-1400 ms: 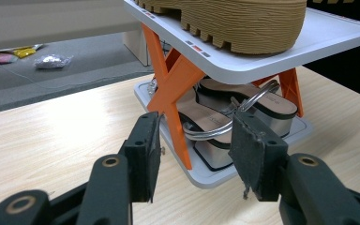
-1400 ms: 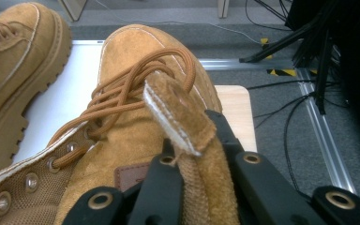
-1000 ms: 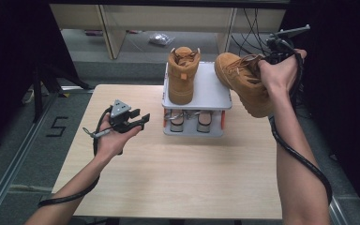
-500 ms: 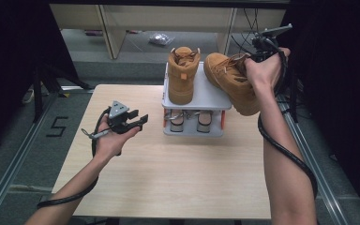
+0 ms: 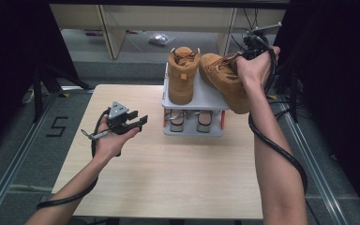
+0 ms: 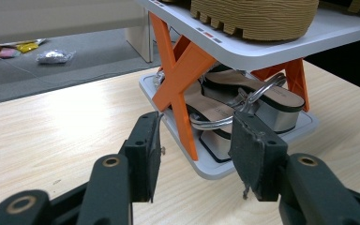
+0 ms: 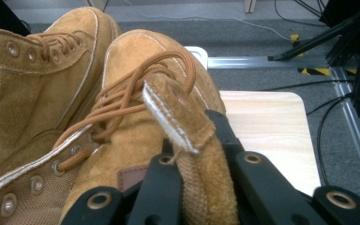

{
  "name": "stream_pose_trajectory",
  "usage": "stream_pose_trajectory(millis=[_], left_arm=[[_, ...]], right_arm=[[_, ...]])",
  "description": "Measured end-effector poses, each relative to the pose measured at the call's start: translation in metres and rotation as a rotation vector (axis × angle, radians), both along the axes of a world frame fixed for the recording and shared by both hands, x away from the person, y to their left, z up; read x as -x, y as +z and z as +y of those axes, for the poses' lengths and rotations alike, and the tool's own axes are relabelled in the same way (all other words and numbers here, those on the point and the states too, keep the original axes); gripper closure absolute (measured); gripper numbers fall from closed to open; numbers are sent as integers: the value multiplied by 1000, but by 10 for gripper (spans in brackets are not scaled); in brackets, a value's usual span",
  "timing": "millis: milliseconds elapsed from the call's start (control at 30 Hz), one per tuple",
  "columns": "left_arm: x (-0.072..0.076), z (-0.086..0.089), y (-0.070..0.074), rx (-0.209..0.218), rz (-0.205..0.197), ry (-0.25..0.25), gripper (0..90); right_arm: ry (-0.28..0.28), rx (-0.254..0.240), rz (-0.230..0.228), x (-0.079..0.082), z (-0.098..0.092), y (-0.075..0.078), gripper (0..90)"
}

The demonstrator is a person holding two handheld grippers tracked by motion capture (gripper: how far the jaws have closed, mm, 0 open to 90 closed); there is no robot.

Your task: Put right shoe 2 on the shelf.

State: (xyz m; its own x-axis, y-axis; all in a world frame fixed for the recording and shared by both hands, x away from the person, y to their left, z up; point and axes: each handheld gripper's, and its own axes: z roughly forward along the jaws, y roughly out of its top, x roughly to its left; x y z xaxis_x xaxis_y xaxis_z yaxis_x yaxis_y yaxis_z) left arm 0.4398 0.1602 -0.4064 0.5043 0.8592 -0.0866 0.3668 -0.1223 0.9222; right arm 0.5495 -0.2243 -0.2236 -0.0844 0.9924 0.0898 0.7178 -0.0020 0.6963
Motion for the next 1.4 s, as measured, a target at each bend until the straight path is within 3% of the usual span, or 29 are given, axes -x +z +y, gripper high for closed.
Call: stream_pose_trajectory(millis=[67, 133, 200, 267, 367, 433, 467, 633, 667, 867, 933, 1000, 1067, 1133, 1400], left_arm=[[0, -1, 0, -1, 0, -1, 525], [0, -1, 0, -2, -1, -1, 525], [-1, -1, 0, -1, 0, -1, 525], [-1, 0, 0, 0, 2, -1, 525], [-1, 0, 1, -3, 0, -2, 525], [-1, 0, 1, -2, 0, -2, 525], [-1, 0, 0, -1, 2, -1, 525], [0, 0, 1, -3, 0, -4, 525], [0, 0, 1, -3, -1, -3, 525], [-3, 1, 0, -5, 4, 2, 525], [-2, 0, 0, -4, 3, -2, 525], [-2, -2, -1, -2, 4, -5, 525], [-2, -3, -1, -4, 6, -8, 525], [-2, -4, -2, -4, 7, -9, 524], [-1, -4, -1, 0, 5, -12, 523]], right_arm=[[11, 0, -6, -2, -1, -1, 851], [-7, -33, 0, -3, 1, -1, 851], [8, -16, -7, -4, 1, 0, 851], [-24, -45, 9, -5, 5, 1, 851], [-11, -43, 11, -9, 5, 1, 850], [-56, -76, 33, -8, 8, 3, 849], [-27, -54, 16, -9, 6, 2, 849], [-92, -142, 68, -11, 0, -4, 847], [-86, -122, 58, -13, -1, -6, 846], [-106, -168, 59, -15, -5, -8, 841], [-118, -168, 74, -15, -4, -8, 826], [-85, -134, 62, -16, -8, -10, 804], [-92, -145, 68, -17, -8, -11, 774], [-74, -117, 55, -18, -12, -14, 747], [-50, -65, 52, -19, -14, -12, 576]])
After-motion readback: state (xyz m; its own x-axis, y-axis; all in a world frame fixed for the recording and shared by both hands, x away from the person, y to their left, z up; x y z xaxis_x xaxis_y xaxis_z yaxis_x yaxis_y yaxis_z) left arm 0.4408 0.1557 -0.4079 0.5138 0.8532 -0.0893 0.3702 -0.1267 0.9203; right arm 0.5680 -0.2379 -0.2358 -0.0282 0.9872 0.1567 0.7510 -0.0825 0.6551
